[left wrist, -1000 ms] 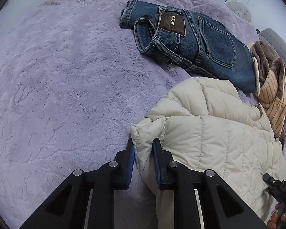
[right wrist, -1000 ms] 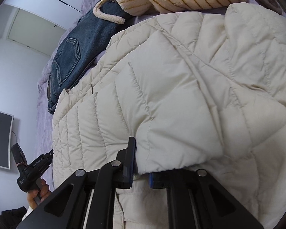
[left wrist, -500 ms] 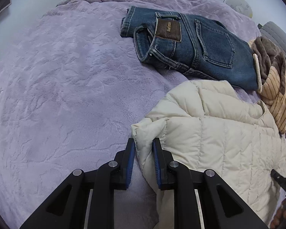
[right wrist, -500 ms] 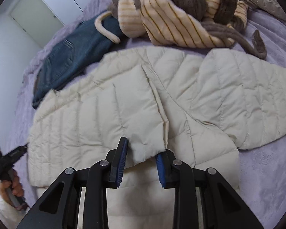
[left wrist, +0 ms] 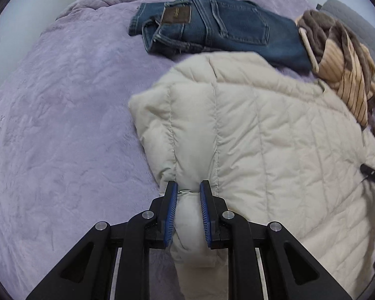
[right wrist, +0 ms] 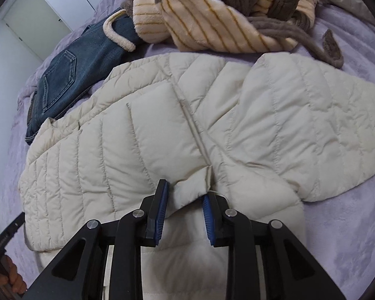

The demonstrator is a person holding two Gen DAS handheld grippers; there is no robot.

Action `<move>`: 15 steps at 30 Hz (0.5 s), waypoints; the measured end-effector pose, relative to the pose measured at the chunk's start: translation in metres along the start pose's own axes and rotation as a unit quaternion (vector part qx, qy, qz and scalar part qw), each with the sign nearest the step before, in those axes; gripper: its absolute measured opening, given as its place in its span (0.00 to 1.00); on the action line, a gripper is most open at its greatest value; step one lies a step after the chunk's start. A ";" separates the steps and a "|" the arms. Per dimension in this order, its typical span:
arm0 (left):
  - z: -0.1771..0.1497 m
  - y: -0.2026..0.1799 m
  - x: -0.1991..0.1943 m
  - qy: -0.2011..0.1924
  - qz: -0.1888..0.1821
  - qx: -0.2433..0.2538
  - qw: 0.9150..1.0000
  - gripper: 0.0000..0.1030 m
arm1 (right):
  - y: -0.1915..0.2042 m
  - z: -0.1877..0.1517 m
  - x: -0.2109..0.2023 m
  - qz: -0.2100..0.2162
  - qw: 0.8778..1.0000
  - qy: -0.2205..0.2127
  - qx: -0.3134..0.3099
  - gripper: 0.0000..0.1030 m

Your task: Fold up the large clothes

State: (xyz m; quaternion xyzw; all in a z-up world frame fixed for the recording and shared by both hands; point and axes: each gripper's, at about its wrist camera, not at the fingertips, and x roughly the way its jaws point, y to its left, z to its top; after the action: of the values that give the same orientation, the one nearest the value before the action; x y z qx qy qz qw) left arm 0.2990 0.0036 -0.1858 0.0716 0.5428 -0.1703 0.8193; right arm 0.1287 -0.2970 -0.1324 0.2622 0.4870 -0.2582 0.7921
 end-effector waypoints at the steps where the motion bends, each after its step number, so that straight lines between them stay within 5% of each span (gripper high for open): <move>1: -0.004 -0.003 0.003 -0.003 0.010 0.005 1.000 0.20 | -0.001 0.002 -0.005 -0.025 1.000 -0.011 -0.011 0.29; 5: -0.005 -0.001 0.004 -0.001 0.014 -0.002 1.000 0.20 | -0.013 0.006 -0.012 -0.162 0.984 -0.039 -0.060 0.29; 10: 0.000 -0.006 -0.015 -0.004 0.031 0.005 0.999 0.20 | -0.062 -0.001 -0.029 -0.085 0.996 -0.012 0.040 0.32; 12: -0.002 -0.013 -0.026 -0.009 0.039 0.013 0.999 0.20 | -0.071 -0.007 -0.038 -0.071 0.996 -0.009 0.044 0.47; 15: -0.003 -0.031 -0.040 -0.009 0.050 0.030 0.998 0.20 | -0.080 -0.019 -0.051 -0.050 0.998 -0.007 0.047 0.51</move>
State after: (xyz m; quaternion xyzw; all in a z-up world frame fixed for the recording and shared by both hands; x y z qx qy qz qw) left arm 0.2708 -0.0157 -0.1481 0.1214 0.5255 -0.1457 0.8294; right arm 0.0436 -0.3353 -0.1068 0.2729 0.4810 -0.3219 0.7685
